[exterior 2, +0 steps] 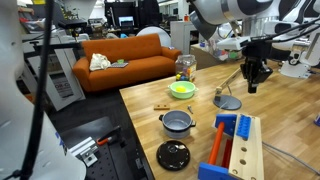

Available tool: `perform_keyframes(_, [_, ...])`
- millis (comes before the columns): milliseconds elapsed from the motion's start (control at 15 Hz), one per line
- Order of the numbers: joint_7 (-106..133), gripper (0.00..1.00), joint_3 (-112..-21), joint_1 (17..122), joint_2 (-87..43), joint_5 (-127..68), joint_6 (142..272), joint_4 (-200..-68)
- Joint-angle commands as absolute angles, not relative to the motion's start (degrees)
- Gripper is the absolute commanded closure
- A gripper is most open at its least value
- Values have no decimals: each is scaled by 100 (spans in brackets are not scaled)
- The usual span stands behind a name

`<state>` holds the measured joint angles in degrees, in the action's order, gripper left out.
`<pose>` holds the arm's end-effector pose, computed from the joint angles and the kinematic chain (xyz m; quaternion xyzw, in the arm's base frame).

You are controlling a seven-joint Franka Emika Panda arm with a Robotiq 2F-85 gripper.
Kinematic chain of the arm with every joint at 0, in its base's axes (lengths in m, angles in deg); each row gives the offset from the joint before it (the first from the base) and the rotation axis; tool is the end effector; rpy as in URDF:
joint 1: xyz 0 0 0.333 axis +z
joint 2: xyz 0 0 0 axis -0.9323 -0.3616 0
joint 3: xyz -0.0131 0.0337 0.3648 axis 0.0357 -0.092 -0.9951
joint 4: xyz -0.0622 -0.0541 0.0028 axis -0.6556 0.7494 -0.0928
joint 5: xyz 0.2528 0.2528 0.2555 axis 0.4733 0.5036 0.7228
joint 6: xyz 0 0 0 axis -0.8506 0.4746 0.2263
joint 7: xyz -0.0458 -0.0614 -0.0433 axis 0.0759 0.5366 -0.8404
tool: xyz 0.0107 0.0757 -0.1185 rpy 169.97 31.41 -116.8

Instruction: Turn on the lamp light

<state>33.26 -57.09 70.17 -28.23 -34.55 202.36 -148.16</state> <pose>0.6799 -0.1384 0.2985 0.9610 -0.2596 0.0201 0.0934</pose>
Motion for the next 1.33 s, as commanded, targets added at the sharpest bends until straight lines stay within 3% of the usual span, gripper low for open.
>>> perform_keyframes(0, [3688,100,-5810,7058,-1577,-3577,20701,-16263])
perform_keyframes(333, [4168,100,-6235,6960,-244,-3317,20557,-17745])
perform_keyframes(400, [4267,74,-6321,6931,-62,-3310,20484,-17964])
perform_keyframes(467, [4276,73,-6393,6900,100,-3214,20376,-18171])
perform_keyframes(600, [4241,61,-6506,6839,-45,-3233,20284,-18066])
perform_keyframes(667, [4237,78,-6548,6819,49,-3206,20291,-18205])
perform_keyframes(867, [4241,61,-6582,6786,6,-3212,20292,-18129])
perform_keyframes(1267, [4242,61,-6581,6782,-10,-3214,20292,-18121])
